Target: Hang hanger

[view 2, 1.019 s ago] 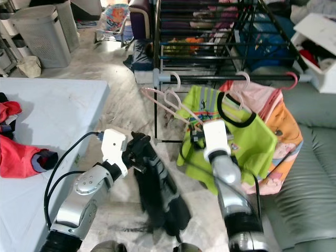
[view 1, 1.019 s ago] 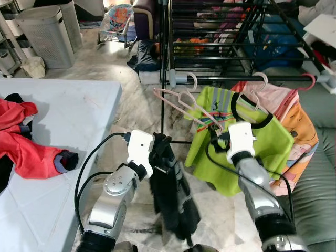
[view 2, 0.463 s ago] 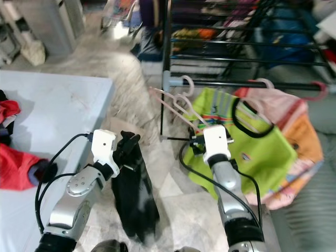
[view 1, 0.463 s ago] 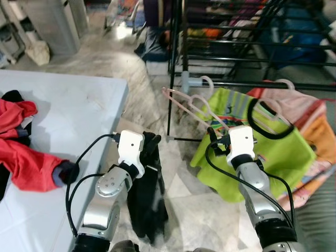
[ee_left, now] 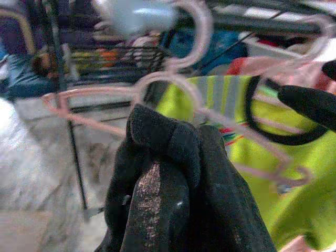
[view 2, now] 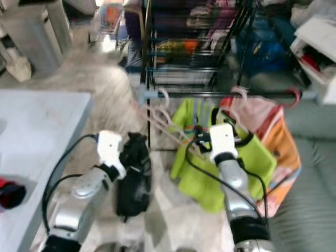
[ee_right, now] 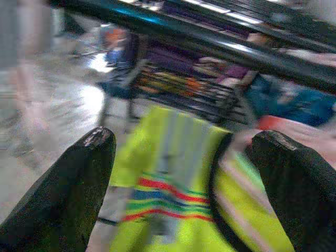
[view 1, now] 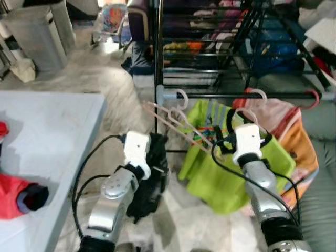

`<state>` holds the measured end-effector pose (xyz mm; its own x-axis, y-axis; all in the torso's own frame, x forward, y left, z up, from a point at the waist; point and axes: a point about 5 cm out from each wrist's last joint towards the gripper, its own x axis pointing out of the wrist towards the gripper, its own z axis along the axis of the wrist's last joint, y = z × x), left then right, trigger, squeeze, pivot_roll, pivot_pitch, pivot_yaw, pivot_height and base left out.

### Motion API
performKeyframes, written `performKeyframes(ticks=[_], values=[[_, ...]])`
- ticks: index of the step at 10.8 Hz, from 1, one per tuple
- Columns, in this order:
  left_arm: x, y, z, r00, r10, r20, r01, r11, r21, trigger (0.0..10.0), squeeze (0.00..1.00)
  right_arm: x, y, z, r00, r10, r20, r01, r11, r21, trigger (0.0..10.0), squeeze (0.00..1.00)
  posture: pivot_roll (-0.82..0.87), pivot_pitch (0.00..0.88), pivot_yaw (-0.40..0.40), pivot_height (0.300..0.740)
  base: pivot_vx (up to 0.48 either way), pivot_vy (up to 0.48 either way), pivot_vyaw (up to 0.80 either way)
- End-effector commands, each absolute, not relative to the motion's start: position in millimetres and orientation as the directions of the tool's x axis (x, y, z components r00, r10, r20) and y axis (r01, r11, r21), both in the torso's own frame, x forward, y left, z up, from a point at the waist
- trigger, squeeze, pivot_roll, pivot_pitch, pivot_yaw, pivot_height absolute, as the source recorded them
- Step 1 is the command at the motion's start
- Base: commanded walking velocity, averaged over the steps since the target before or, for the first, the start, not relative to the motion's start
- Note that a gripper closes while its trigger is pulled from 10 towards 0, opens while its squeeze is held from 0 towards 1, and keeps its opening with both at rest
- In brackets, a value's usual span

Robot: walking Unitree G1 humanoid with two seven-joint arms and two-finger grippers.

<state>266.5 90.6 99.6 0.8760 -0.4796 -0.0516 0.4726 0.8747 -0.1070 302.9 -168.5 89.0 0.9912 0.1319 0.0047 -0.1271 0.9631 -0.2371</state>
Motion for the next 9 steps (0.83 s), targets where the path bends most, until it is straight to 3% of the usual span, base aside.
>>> performKeyframes(ticks=[1,5,9], values=[[270,94,107,0.889,-0.457,-0.032,0.453,0.887,-0.085,10.0,0.0,305,-168,90,0.989,0.146,-0.003,-0.143,0.962,-0.234,10.0,0.0,-0.04,0.046,-0.029,0.74,0.0,0.0,0.0],[270,97,107,0.897,-0.44,-0.045,0.437,0.897,-0.071,10.0,0.0,309,-169,95,0.951,0.307,-0.042,-0.308,0.925,-0.223,10.0,0.0,-0.03,0.048,-0.027,0.74,0.0,0.0,0.0],[268,126,96,0.952,-0.271,-0.142,0.282,0.958,0.058,10.0,0.0,322,-186,101,0.91,0.396,-0.122,-0.414,0.853,-0.319,10.0,0.0,-0.02,0.102,-0.025,0.74,0.0,0.0,0.0]])
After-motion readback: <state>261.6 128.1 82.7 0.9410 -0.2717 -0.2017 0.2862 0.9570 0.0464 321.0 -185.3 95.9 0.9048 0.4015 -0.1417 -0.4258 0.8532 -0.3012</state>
